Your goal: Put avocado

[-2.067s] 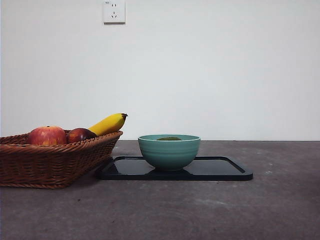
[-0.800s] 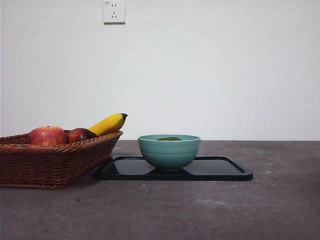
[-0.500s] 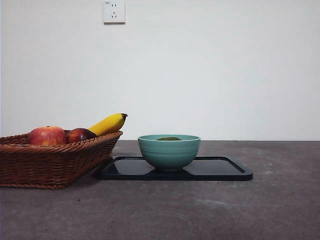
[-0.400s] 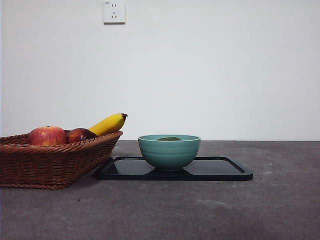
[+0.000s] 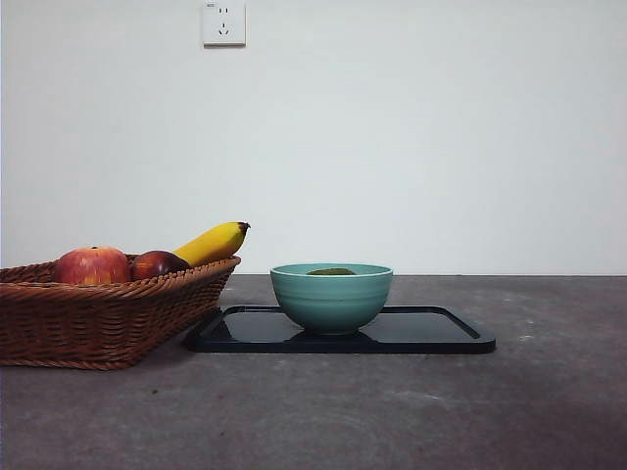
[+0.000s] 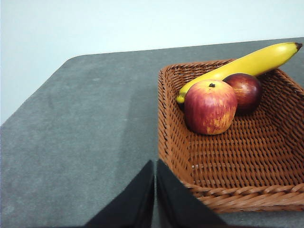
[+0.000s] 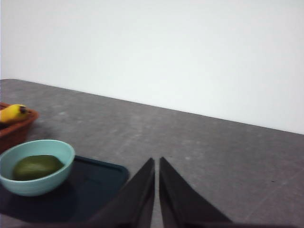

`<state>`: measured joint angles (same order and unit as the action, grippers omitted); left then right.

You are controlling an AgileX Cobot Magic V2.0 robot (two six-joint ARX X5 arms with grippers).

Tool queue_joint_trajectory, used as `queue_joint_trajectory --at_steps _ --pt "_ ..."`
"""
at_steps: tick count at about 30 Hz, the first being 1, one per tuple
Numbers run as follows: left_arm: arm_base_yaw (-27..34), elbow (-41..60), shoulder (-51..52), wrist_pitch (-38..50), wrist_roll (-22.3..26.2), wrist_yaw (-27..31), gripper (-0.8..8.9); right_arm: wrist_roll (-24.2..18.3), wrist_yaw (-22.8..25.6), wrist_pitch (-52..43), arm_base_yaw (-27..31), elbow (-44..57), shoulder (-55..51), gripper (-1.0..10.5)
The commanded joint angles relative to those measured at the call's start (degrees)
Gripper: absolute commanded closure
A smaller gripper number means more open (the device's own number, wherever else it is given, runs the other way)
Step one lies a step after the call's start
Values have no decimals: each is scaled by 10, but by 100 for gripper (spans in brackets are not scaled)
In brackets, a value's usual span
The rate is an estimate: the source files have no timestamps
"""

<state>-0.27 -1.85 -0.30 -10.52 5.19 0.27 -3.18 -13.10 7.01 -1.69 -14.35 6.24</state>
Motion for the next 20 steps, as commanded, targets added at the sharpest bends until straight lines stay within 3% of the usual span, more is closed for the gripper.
queue_joint_trajectory --at_steps 1,7,20 --pt "0 12 1 -4 -3 2 807 2 21 -24 1 34 -22 940" --pt "0 12 1 -4 -3 2 807 27 57 -49 0 101 -54 940" --pt "0 12 1 -4 -3 2 807 38 61 -31 1 137 -60 940"
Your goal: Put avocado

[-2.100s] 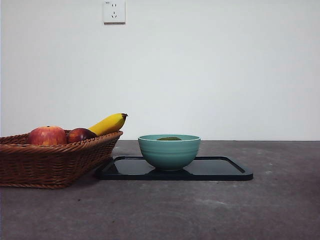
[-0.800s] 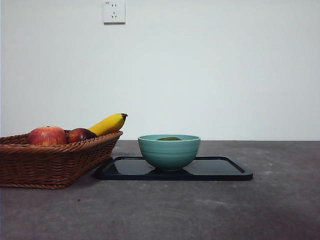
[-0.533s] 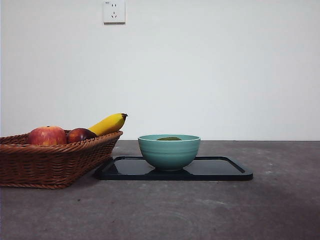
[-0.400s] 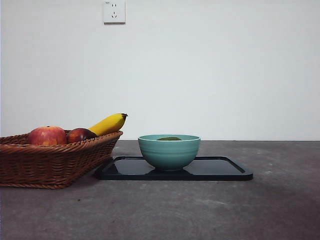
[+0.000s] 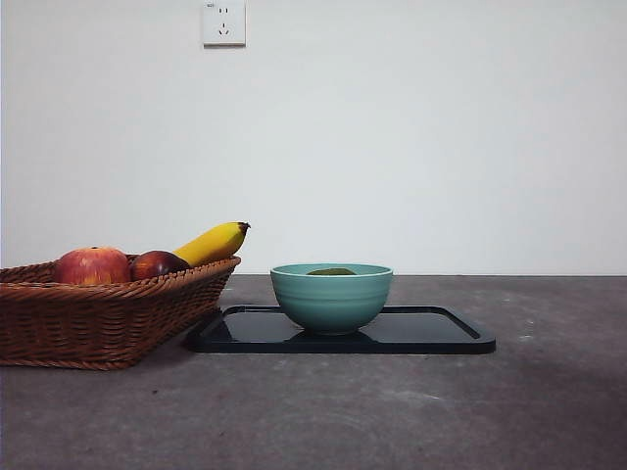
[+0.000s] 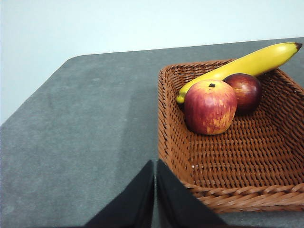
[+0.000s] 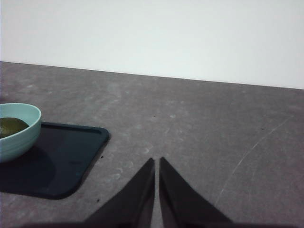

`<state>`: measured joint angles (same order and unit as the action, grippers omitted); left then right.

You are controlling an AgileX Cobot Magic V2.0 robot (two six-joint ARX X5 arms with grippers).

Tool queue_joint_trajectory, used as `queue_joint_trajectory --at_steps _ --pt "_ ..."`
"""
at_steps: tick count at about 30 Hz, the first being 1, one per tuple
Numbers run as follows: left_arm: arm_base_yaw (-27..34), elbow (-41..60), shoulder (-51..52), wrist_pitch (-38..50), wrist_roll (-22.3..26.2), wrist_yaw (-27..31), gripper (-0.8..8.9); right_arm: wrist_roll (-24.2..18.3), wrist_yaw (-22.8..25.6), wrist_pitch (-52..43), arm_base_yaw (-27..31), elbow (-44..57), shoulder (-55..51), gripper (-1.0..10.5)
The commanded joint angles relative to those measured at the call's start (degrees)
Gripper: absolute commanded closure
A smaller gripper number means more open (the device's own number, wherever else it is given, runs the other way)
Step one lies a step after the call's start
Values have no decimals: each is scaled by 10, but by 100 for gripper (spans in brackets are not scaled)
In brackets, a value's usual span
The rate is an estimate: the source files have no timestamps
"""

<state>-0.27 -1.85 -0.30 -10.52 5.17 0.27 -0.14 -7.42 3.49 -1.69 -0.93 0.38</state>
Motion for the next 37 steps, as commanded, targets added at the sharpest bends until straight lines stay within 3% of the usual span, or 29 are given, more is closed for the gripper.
queue_joint_trajectory --at_steps 1,10,37 --pt "0 12 1 -4 -3 2 807 8 6 11 1 3 -2 940" --pt "0 12 1 -4 -3 2 807 10 19 66 0 3 -2 940" --pt "0 12 1 -4 -3 2 807 14 15 55 0 3 -2 940"
